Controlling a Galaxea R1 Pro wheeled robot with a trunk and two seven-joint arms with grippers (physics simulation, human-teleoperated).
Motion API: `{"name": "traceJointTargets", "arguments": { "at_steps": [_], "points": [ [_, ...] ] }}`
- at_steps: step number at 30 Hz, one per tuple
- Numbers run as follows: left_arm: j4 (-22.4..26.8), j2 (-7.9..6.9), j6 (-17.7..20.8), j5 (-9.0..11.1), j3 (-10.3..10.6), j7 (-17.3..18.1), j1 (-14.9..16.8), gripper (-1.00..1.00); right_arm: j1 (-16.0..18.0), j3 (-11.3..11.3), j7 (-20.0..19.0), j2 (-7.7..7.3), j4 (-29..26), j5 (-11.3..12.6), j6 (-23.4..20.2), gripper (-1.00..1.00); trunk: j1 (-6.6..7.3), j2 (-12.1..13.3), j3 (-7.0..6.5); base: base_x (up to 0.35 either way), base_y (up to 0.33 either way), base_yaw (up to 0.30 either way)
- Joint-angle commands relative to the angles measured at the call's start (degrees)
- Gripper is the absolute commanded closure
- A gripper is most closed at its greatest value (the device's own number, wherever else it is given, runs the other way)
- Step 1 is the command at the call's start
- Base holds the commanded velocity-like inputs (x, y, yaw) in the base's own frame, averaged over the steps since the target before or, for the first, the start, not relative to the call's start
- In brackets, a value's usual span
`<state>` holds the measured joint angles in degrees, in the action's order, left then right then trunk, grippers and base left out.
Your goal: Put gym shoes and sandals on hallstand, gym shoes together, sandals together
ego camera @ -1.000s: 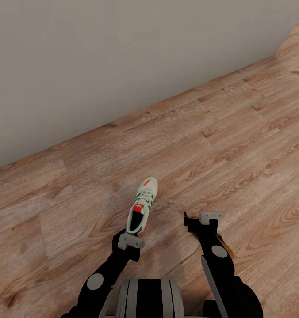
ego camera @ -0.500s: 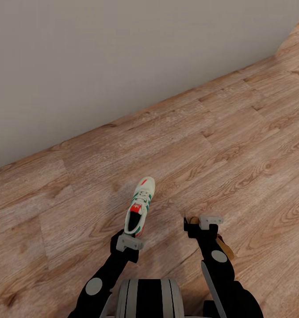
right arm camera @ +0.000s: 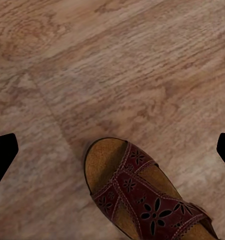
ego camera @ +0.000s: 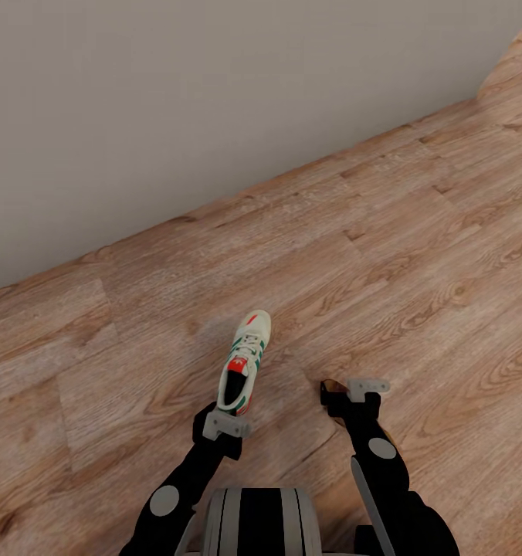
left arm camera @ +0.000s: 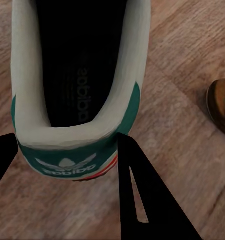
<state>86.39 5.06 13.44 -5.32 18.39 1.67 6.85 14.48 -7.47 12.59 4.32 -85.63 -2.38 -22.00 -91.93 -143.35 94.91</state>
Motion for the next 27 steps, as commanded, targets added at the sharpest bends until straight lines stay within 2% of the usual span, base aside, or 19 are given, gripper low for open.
{"name": "traceJointTargets", "arguments": {
  "at_steps": [1, 20, 27],
  "points": [
    [0.1, 0.01, 0.3, -0.5, 0.0, 0.2, 0.0, 1.00, 0.0, -0.1, 0.2, -0.01, -0.1, -0.3, -0.4, -1.00, 0.01, 0.0, 0.03, 0.000, -0.026, 0.000],
    [0.1, 0.02, 0.3, -0.6, 0.0, 0.2, 0.0, 1.00, 0.0, -0.2, 0.3, -0.01, -0.1, -0.6, -0.4, -1.00, 0.01, 0.0, 0.03, 0.000, -0.003, -0.002],
    [0.1, 0.01, 0.3, -0.5, -0.1, 0.2, 0.0, 1.00, 0.0, -0.2, 0.3, -0.01, -0.1, -0.6, -0.4, -1.00, 0.01, 0.0, 0.03, 0.000, 0.000, -0.224]
  ]
}}
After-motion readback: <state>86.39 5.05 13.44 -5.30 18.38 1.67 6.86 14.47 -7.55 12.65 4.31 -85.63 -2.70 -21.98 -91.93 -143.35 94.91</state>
